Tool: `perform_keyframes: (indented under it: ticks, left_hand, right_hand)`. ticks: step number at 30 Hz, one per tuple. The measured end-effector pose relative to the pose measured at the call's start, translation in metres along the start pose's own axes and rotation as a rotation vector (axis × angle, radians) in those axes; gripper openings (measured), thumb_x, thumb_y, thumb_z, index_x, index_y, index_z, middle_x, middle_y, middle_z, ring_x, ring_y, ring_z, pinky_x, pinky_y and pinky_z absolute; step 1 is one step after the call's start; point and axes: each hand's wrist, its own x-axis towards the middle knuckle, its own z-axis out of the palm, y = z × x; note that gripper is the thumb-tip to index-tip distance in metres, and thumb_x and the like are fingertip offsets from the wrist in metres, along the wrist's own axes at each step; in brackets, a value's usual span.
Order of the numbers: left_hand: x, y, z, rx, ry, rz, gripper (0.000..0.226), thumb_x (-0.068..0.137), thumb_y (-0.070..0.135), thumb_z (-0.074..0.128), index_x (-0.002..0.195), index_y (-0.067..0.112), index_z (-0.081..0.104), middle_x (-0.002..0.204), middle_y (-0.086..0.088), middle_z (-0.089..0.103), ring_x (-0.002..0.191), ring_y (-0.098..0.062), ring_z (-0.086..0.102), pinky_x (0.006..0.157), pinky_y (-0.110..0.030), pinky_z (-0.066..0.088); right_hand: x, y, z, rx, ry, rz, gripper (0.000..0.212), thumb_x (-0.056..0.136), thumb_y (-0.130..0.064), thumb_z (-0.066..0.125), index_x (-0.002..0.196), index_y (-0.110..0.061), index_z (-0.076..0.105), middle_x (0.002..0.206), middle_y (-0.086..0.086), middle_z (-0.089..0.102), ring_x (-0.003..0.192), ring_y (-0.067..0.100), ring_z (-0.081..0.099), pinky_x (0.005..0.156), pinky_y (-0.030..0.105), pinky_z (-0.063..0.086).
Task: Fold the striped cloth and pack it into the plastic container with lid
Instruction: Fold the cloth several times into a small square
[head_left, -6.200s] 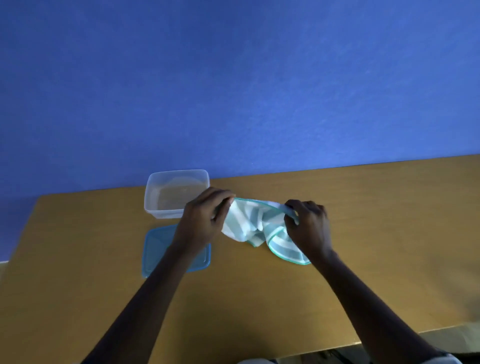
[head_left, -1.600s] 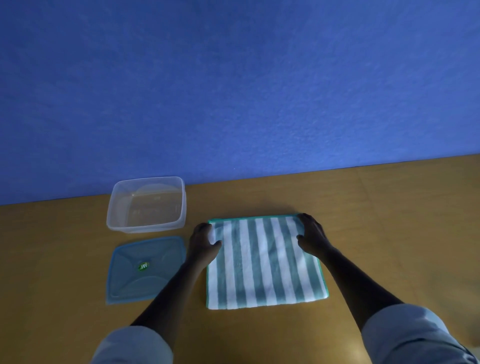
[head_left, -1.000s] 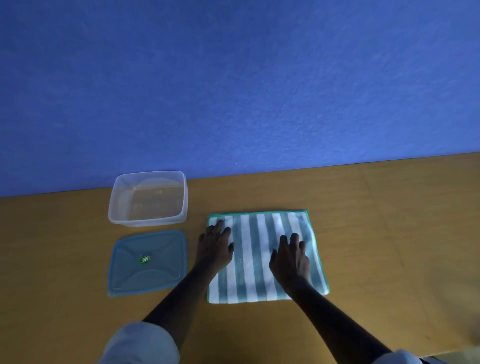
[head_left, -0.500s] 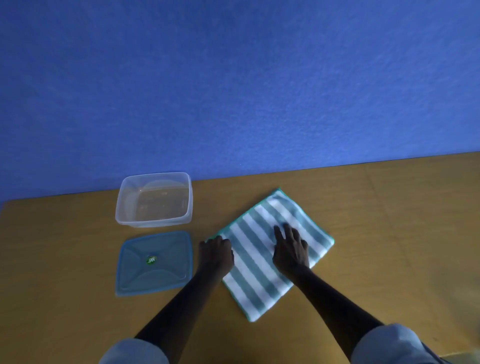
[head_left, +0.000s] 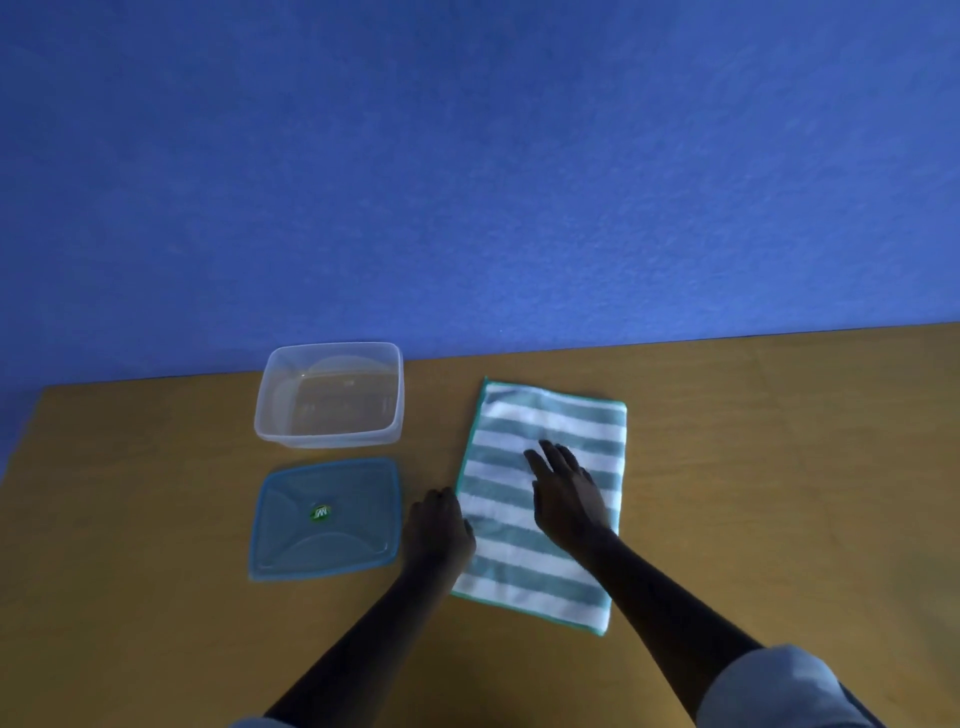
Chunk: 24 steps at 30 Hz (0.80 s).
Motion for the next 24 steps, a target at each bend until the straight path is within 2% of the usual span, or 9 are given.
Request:
perform_keyframes:
  ticks: [3, 8, 10, 12, 16, 20, 24]
  left_hand:
    - [-0.001, -0.007, 0.001, -0.064, 0.000, -0.027, 0.038, 0.096, 0.030, 0.053, 0.128, 0.011, 0.048, 0.127, -0.011, 0.059, 0.121, -0.030, 0.057, 0.097, -0.038, 0.045]
    - [-0.005, -0.007, 0.003, -0.131, -0.052, -0.113, 0.036, 0.096, 0.033, 0.055, 0.124, 0.011, 0.051, 0.123, -0.014, 0.062, 0.116, -0.032, 0.061, 0.092, -0.038, 0.050]
    - [-0.006, -0.007, 0.005, -0.169, -0.055, -0.150, 0.036, 0.094, 0.033, 0.057, 0.121, 0.011, 0.054, 0.120, -0.015, 0.064, 0.113, -0.033, 0.063, 0.090, -0.038, 0.051]
    - [-0.006, -0.009, 0.005, -0.205, -0.066, -0.175, 0.036, 0.091, 0.033, 0.058, 0.118, 0.009, 0.060, 0.119, -0.015, 0.067, 0.113, -0.033, 0.064, 0.089, -0.036, 0.052]
    - [-0.007, -0.011, 0.006, -0.307, -0.077, -0.182, 0.031, 0.083, 0.031, 0.061, 0.103, 0.010, 0.068, 0.111, -0.012, 0.072, 0.108, -0.033, 0.067, 0.081, -0.033, 0.052]
    - [-0.012, -0.014, 0.009, -0.482, -0.036, -0.189, 0.025, 0.080, 0.030, 0.067, 0.091, 0.016, 0.049, 0.082, -0.002, 0.062, 0.093, -0.032, 0.065, 0.067, -0.029, 0.039]
    - [-0.015, -0.023, 0.013, -0.528, -0.084, -0.122, 0.030, 0.078, 0.031, 0.070, 0.093, 0.019, 0.047, 0.085, 0.000, 0.063, 0.087, -0.028, 0.063, 0.068, -0.028, 0.040]
  right_hand:
    - [-0.024, 0.000, 0.011, -0.053, 0.044, 0.040, 0.052, 0.088, -0.009, 0.061, 0.140, -0.015, 0.053, 0.148, 0.012, 0.052, 0.134, 0.032, 0.051, 0.098, 0.045, 0.052]
    - [-0.036, 0.007, 0.019, -0.039, 0.007, -0.004, 0.048, 0.098, -0.016, 0.054, 0.145, -0.015, 0.052, 0.155, 0.016, 0.046, 0.144, 0.034, 0.043, 0.112, 0.053, 0.040]
    - [-0.034, 0.010, 0.015, -0.031, -0.026, -0.023, 0.051, 0.099, -0.017, 0.051, 0.149, -0.013, 0.046, 0.157, 0.015, 0.043, 0.147, 0.033, 0.038, 0.116, 0.052, 0.036]
    - [-0.034, 0.011, 0.008, -0.031, -0.021, -0.023, 0.053, 0.096, -0.017, 0.054, 0.148, -0.010, 0.045, 0.155, 0.015, 0.046, 0.145, 0.032, 0.041, 0.115, 0.049, 0.038]
    - [-0.041, 0.012, -0.007, 0.011, 0.024, 0.107, 0.049, 0.092, -0.014, 0.059, 0.140, -0.010, 0.052, 0.146, 0.010, 0.054, 0.135, 0.029, 0.049, 0.102, 0.043, 0.050]
    - [-0.059, 0.020, -0.012, 0.060, 0.040, 0.275, 0.046, 0.094, -0.019, 0.059, 0.139, -0.012, 0.048, 0.143, 0.010, 0.050, 0.124, 0.028, 0.052, 0.091, 0.042, 0.057]
    - [-0.080, 0.026, -0.009, 0.152, 0.019, 0.460, 0.044, 0.094, -0.022, 0.058, 0.133, -0.009, 0.042, 0.128, 0.012, 0.053, 0.105, 0.025, 0.056, 0.076, 0.037, 0.057]
